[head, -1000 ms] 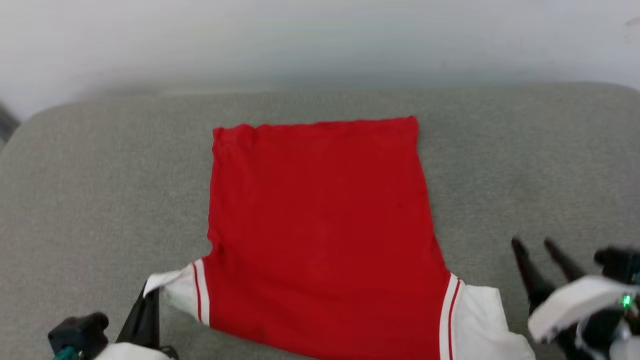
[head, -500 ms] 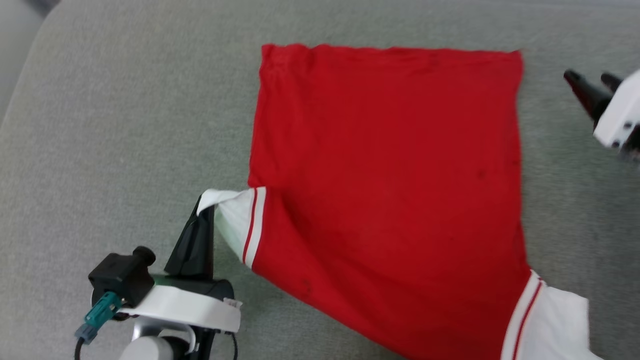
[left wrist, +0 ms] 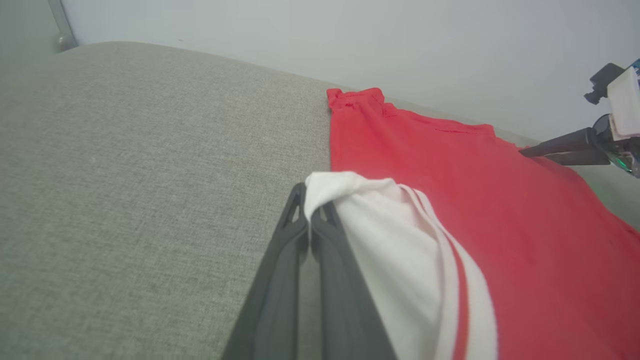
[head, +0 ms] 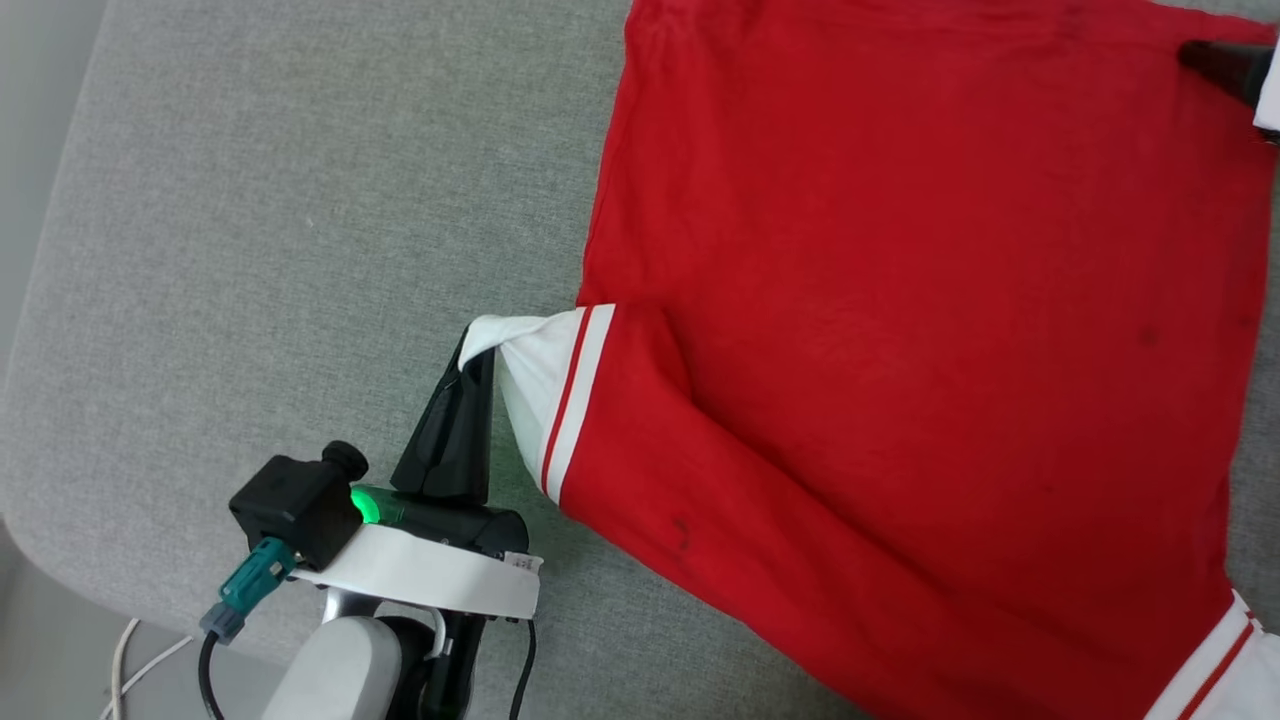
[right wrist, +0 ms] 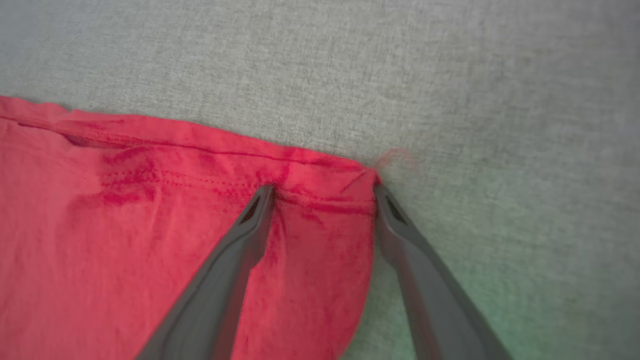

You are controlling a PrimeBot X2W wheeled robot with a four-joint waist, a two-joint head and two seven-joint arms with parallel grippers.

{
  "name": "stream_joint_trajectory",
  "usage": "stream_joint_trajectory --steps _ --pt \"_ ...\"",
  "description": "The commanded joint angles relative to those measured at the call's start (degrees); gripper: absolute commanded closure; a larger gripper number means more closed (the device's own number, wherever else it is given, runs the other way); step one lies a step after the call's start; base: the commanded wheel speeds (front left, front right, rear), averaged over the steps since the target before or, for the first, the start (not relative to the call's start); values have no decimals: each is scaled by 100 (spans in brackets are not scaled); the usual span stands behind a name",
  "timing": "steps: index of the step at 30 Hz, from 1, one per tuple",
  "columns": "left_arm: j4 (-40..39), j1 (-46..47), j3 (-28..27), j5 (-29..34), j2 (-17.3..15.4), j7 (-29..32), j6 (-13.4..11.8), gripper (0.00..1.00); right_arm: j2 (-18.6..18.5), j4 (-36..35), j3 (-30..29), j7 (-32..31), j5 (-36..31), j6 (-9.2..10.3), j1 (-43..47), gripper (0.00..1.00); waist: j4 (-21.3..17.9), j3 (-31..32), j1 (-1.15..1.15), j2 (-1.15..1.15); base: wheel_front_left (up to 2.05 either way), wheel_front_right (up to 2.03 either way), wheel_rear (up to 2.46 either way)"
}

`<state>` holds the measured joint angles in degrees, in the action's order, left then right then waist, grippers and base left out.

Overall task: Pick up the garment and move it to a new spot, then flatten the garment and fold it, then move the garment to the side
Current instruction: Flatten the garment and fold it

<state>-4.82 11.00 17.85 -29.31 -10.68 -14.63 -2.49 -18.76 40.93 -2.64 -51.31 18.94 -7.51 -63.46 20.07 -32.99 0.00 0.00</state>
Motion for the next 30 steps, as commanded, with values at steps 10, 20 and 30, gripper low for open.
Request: stream_joint_trajectory --steps 10,20,30 --pt "358 -104 -95 88 -8 -53 125 100 164 634 -166 -135 -576 4 264 100 -63 409 0 0 0 0 0" --pt "653 -538 -437 -67 -329 50 -61 100 -342 28 421 405 -330 5 561 100 -703 1529 0 0 0 0 0" --pt "584 -1178 -774 -250 -712 391 -302 100 -837 -1317 477 509 502 6 2716 100 -1704 2320 0 0 0 0 0"
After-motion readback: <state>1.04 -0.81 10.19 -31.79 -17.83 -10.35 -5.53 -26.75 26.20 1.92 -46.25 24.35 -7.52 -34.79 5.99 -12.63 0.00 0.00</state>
